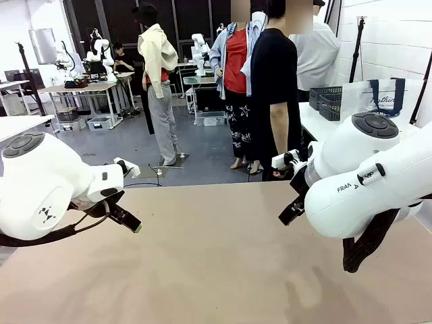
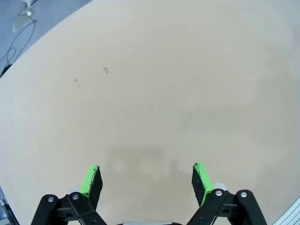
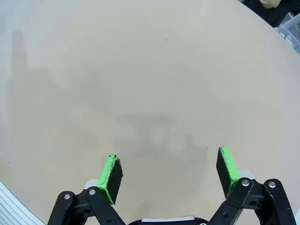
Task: Transfer purchased items from the store into the shopping bag.
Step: Open the Reusable shopping bag in the center of the table.
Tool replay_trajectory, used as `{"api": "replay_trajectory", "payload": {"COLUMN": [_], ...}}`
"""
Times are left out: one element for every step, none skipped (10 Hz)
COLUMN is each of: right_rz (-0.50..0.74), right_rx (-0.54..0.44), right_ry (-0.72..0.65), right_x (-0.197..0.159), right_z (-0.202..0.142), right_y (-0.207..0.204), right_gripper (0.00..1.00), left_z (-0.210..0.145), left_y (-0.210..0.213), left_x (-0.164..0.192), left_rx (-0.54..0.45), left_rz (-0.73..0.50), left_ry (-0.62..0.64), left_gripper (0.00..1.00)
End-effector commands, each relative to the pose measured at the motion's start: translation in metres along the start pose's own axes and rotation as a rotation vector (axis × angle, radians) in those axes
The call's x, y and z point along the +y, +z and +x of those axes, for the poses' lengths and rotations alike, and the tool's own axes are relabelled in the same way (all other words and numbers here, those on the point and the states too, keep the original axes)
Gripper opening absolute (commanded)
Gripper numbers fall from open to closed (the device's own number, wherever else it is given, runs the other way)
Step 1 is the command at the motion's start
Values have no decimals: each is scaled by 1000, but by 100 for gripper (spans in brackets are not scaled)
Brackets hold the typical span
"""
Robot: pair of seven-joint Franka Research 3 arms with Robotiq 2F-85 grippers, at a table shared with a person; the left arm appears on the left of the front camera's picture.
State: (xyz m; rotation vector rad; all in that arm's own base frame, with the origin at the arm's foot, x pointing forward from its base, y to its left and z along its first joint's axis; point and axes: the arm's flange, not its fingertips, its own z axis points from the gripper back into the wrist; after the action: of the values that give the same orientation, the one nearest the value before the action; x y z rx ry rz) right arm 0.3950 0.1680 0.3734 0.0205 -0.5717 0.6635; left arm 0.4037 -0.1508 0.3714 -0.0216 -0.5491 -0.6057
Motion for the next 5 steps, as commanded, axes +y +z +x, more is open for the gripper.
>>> {"api": "replay_trajectory", "payload": {"right_rz": [0,0,0,0,0], "right_rx": [0,0,0,0,0], "right_ry": [0,0,0,0,0], "right_x": [0,0,0,0,0], "right_z": [0,0,0,0,0], "right_y": [0,0,0,0,0], "right_gripper": [100,100,100,100,100], "left_z": [0,0,0,0,0], "left_y": [0,0,0,0,0], "left_x": [0,0,0,0,0], "left_rx": [0,0,0,0,0], "left_rz": [0,0,0,0,0], "left_ry": [0,0,0,0,0], "left_gripper": [100,100,100,100,100]}}
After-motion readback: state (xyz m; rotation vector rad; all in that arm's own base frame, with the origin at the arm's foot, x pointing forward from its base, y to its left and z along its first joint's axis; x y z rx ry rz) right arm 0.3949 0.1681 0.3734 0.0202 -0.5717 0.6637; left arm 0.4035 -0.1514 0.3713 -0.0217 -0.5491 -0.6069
